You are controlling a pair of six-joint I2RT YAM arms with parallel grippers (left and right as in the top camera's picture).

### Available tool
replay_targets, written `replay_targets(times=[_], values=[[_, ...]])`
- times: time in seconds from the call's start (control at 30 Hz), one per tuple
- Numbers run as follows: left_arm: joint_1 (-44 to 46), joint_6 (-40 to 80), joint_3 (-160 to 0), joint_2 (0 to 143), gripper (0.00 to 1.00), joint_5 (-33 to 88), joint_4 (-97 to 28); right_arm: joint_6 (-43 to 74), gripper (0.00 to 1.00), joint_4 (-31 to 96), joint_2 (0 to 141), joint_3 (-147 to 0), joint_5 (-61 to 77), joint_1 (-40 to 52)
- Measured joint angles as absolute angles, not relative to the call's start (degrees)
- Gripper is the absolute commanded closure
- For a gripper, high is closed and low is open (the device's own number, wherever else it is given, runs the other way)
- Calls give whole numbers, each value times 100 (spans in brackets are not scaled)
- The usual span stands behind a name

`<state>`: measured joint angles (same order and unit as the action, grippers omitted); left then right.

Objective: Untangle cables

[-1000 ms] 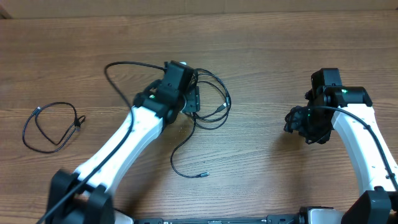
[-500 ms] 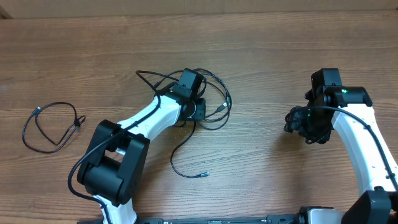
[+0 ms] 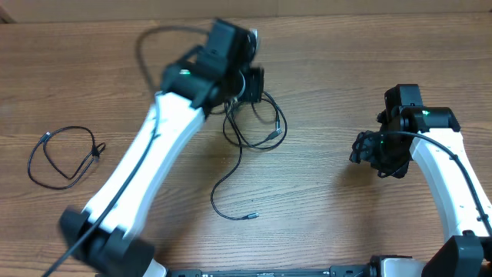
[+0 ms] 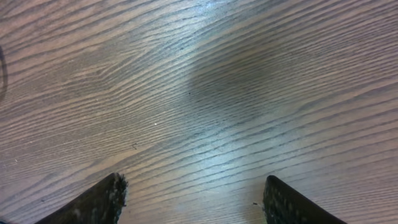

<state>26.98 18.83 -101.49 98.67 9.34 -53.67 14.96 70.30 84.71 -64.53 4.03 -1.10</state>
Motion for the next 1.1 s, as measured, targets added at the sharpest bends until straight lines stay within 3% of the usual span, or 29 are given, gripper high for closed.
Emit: replay_targets(times=[0.4,0.7,1.1], values=[[2698,1439,-12521,8399,96,698,-5306,1494,30,7011,8471,-6453,405,-110],[2698,1433,-13183,7491,96,99,-3850,1496,28,6997,8471,-6453,429,-110],[2698,1186,-13238,7282,96,-2464,-3301,1496,27,6971,8473,-6453,517,-110]])
